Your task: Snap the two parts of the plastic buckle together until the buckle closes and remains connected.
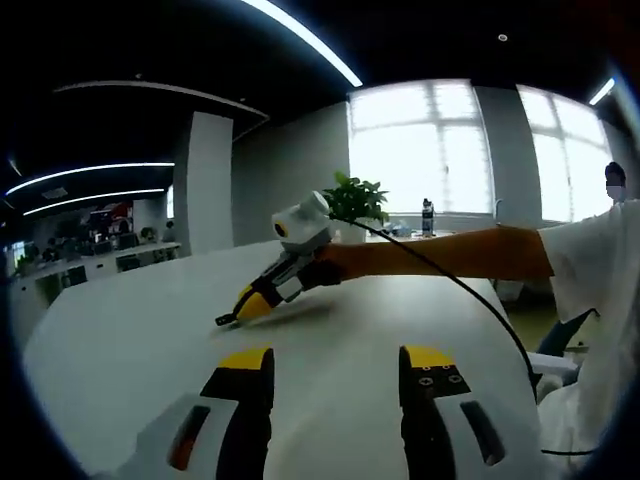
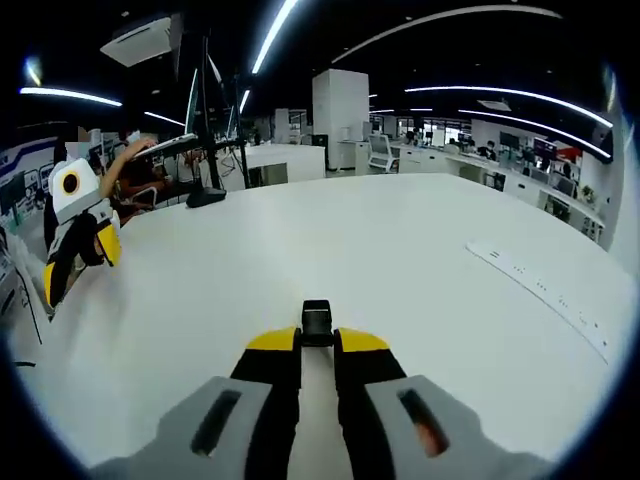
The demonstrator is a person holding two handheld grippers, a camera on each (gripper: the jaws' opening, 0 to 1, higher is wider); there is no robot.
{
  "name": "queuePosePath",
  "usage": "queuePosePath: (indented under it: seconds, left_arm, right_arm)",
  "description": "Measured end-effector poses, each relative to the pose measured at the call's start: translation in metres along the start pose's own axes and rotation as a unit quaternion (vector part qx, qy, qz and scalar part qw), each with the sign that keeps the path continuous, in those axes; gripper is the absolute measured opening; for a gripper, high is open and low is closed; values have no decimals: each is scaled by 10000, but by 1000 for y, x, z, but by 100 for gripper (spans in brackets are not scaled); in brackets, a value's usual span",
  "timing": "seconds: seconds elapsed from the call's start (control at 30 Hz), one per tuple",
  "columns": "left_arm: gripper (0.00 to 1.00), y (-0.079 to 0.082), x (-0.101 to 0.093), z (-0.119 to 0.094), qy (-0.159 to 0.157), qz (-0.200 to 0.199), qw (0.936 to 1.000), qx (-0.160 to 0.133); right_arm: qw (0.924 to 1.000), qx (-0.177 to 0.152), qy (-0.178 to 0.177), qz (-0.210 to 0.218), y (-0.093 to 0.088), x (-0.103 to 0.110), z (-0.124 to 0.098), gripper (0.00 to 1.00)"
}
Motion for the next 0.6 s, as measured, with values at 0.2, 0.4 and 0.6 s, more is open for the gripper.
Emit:
queuePosePath:
  seconds: [0.2, 0.4, 0.6]
  left_arm:
    - [58, -8, 5, 2, 152, -120, 9996, 185]
    - [59, -10, 7, 1, 193, -210, 9994, 173]
    - [59, -10, 9, -2, 213, -323, 9992, 110]
  right_arm:
    - [10000, 43, -54, -23, -1, 0, -1, 12]
    - [10000, 58, -77, -11, -5, 2, 1, 13]
    - [9999, -1, -143, 63, -6, 0, 0, 15]
Point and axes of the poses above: the point that each gripper's makers call its tool centre point, and the gripper's own axes: z roughly forward along the fingers, x roughly to its left, y roughly out of its top, the point moved 3 cm from there along -z, roughly backward along the fingers, and after that the axes turned 13 degrees about z, right-handed, at the moved point
